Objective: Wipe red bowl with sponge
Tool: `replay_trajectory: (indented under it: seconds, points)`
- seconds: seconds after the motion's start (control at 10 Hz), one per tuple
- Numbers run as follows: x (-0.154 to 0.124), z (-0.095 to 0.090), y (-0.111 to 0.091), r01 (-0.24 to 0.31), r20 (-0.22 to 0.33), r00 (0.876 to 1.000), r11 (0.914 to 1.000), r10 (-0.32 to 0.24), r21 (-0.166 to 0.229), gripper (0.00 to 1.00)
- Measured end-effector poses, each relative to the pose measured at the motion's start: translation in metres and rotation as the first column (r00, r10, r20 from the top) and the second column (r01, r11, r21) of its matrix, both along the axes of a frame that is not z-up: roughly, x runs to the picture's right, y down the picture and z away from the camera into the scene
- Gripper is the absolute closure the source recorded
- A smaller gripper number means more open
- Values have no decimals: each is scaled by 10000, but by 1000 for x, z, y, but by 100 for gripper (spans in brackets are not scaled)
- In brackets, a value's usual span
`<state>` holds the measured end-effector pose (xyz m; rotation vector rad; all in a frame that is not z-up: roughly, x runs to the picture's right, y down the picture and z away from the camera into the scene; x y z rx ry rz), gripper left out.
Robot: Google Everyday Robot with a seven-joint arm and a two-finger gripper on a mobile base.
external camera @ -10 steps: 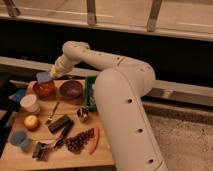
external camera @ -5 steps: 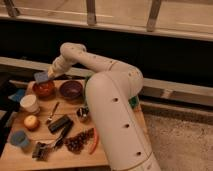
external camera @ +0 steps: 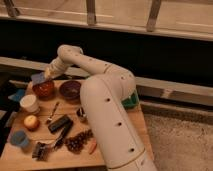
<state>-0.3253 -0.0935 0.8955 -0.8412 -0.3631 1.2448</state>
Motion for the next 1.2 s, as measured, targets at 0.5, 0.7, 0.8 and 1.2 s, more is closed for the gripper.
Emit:
replay_trajectory:
  seconds: [0.5, 0.7, 0.8, 1.2]
  points:
    - [-2, 23, 21, 138, -519, 9985, 9991, -159, -402, 100]
    - [1, 30, 30, 103, -706, 9974, 9976, -151, -677, 100]
    - [5, 32, 33, 93, -844, 9963, 9970, -158, -768, 100]
    - [29, 34, 39, -60, -1567, 9876, 9947, -103, -1028, 100]
